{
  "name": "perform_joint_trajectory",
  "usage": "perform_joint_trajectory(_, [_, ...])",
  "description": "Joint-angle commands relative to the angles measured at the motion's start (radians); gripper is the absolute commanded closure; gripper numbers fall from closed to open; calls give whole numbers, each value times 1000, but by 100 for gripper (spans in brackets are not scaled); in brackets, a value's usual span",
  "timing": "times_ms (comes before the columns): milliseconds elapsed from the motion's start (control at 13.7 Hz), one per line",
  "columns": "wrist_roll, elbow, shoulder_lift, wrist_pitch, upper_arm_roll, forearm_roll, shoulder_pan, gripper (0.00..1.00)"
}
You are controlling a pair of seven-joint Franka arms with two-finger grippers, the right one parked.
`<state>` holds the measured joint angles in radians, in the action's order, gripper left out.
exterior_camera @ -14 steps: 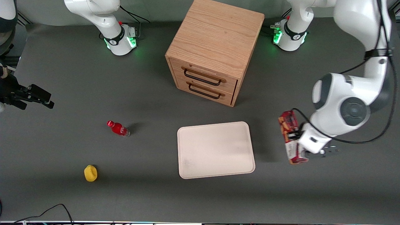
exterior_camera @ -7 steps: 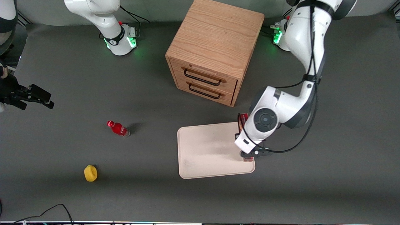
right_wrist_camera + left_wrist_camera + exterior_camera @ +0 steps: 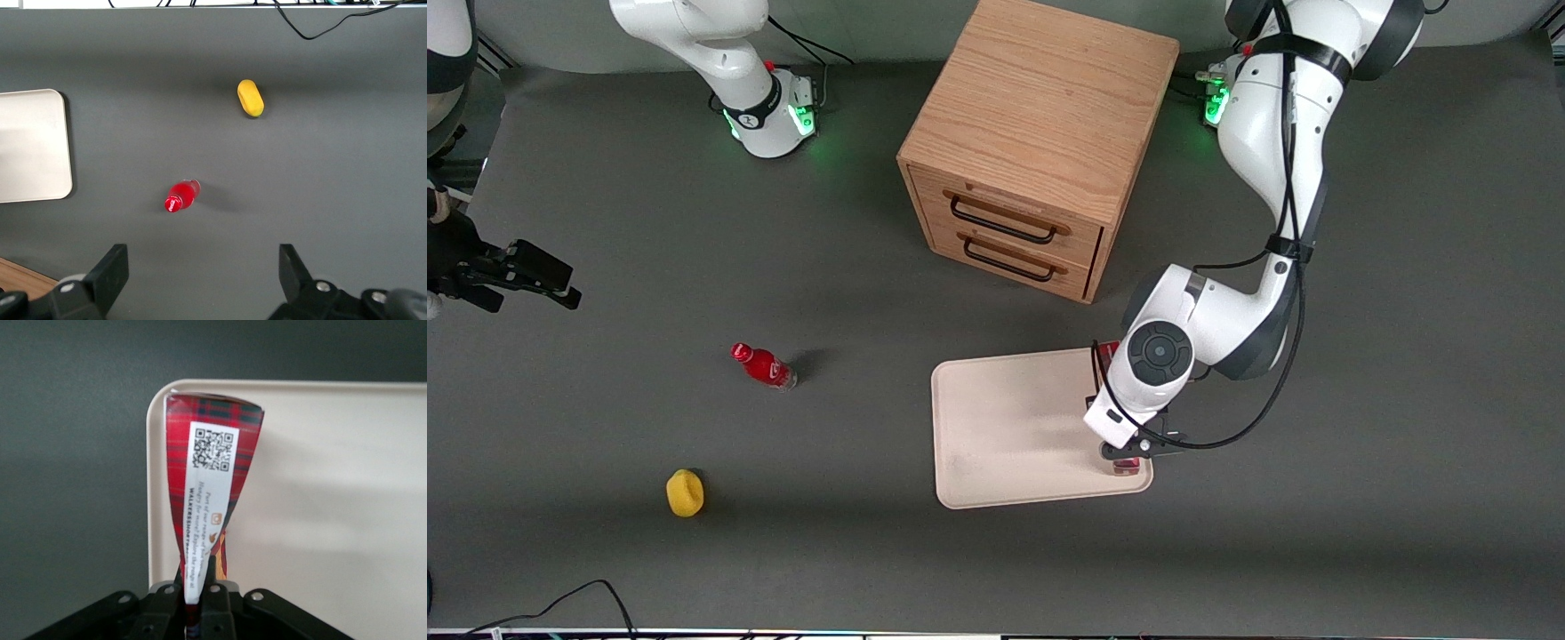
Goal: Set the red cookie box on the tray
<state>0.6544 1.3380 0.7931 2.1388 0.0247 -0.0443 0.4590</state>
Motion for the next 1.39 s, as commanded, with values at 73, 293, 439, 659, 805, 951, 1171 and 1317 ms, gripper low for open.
perform_joint_trajectory(73, [38, -31, 26, 20, -8, -3, 7, 100])
perform_joint_trajectory(293, [45, -31, 26, 12, -9, -8, 1, 0])
perform_joint_trajectory(439, [42, -31, 9, -3, -9, -2, -11, 0])
perform_joint_trajectory(659, [28, -45, -59, -101, -3, 4, -69, 0])
perform_joint_trajectory(805, [-51, -51, -159, -230, -6, 11, -121, 0])
perform_joint_trajectory(951, [-223, -43, -242, -328, -8, 23, -195, 0])
perform_joint_trajectory(1171, [-341, -13, -333, -378, -15, 4, -299, 0])
perform_joint_trajectory(1317, [-471, 15, -376, -370, -15, 6, -379, 0])
